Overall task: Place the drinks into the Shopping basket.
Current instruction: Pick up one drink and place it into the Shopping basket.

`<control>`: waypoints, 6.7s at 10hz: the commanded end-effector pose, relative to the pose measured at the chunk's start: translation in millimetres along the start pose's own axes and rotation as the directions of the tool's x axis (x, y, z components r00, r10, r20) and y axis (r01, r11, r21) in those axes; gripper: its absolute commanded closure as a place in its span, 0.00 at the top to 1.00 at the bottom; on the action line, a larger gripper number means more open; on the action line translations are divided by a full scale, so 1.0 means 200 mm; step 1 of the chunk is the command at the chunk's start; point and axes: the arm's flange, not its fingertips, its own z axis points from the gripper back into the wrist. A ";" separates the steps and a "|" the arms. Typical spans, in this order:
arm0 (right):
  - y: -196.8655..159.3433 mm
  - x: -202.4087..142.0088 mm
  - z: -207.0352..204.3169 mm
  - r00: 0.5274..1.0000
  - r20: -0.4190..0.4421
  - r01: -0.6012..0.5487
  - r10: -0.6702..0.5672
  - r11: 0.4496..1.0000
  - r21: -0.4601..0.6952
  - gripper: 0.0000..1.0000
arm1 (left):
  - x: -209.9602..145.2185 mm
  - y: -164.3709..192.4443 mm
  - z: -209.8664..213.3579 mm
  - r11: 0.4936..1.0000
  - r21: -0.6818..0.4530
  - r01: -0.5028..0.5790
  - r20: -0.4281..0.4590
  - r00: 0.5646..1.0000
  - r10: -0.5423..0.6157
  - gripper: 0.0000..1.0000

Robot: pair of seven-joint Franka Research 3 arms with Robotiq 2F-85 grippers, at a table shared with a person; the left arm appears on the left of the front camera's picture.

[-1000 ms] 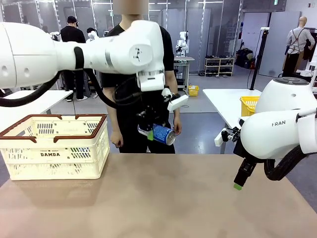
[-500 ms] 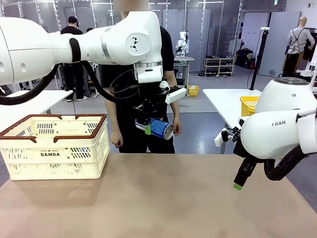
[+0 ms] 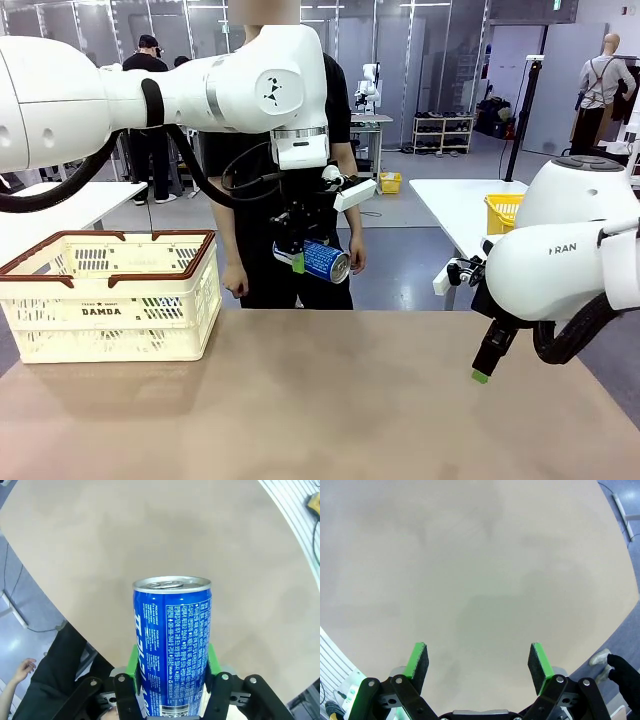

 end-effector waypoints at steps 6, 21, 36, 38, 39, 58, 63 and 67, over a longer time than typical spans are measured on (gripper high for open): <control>0.00 0.00 0.00 1.000 0.005 0.010 -0.010 1.000 -0.013 1.00 | -0.56 -0.30 0.12 0.952 0.117 -0.283 -0.023 0.958 0.287 0.57; 0.00 0.00 0.00 1.000 0.005 0.010 -0.010 1.000 -0.013 1.00 | -1.77 -0.74 0.20 0.723 0.265 -0.638 0.047 0.757 0.651 0.57; 0.00 0.00 0.00 1.000 0.005 0.010 -0.010 1.000 -0.013 1.00 | -1.85 -0.65 0.11 0.751 0.251 -0.611 0.080 0.786 0.613 0.57; 0.00 0.00 0.00 1.000 0.005 0.010 -0.010 1.000 -0.013 1.00 | -1.92 -0.60 0.03 0.771 0.228 -0.595 0.085 0.801 0.593 0.57; 0.00 0.00 0.00 1.000 0.005 0.010 -0.010 1.000 -0.013 1.00 | -1.95 -0.58 -0.01 0.776 0.216 -0.593 0.097 0.803 0.588 0.57; 0.00 0.00 0.00 1.000 0.005 0.010 -0.010 1.000 -0.013 1.00 | -2.16 -0.49 -0.65 0.724 0.075 -0.685 0.087 0.728 0.680 0.57; 0.00 0.00 0.00 1.000 0.005 0.010 -0.010 1.000 -0.013 1.00 | -2.17 -0.51 -0.70 0.724 0.058 -0.687 0.066 0.727 0.684 0.57; 0.00 0.00 0.00 1.000 0.005 0.010 -0.010 1.000 -0.013 1.00 | -2.19 -0.49 -0.76 0.723 0.036 -0.690 0.082 0.723 0.686 0.57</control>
